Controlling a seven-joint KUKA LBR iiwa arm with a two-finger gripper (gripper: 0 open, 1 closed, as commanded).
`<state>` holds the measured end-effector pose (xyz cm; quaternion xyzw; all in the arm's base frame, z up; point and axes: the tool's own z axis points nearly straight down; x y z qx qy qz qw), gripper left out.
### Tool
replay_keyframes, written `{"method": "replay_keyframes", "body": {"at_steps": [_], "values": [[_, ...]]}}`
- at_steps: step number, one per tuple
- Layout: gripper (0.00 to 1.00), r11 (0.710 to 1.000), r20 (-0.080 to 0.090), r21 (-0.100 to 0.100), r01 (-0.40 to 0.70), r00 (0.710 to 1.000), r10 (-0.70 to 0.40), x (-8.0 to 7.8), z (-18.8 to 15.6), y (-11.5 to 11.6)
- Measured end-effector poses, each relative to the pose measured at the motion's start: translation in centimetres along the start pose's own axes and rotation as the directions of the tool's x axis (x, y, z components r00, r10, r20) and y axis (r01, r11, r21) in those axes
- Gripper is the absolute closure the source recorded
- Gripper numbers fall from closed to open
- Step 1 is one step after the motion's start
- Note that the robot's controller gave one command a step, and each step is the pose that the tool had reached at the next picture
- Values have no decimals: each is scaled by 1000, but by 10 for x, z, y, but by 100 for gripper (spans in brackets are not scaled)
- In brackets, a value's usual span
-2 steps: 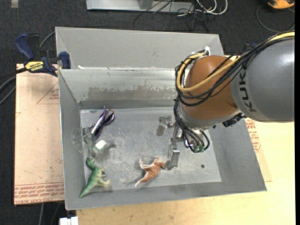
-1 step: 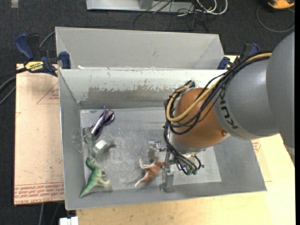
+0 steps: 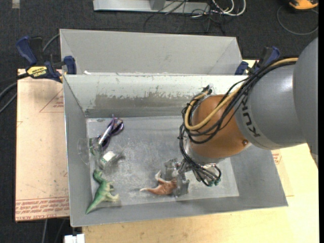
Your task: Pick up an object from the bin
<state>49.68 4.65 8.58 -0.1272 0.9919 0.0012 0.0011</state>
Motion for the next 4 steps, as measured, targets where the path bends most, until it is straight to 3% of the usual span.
{"method": "replay_keyframes", "body": {"at_steps": [1, 2, 3, 4], "values": [[100, 1000, 0, 0, 0, 1000, 0, 0, 0, 0], [100, 1000, 2, -1, -17, 1000, 17, 4, -81, -5], [100, 1000, 1, -1, -17, 1000, 17, 4, -81, -5], [100, 1000, 3, -2, -6, 1000, 6, -5, -165, -4]]}}
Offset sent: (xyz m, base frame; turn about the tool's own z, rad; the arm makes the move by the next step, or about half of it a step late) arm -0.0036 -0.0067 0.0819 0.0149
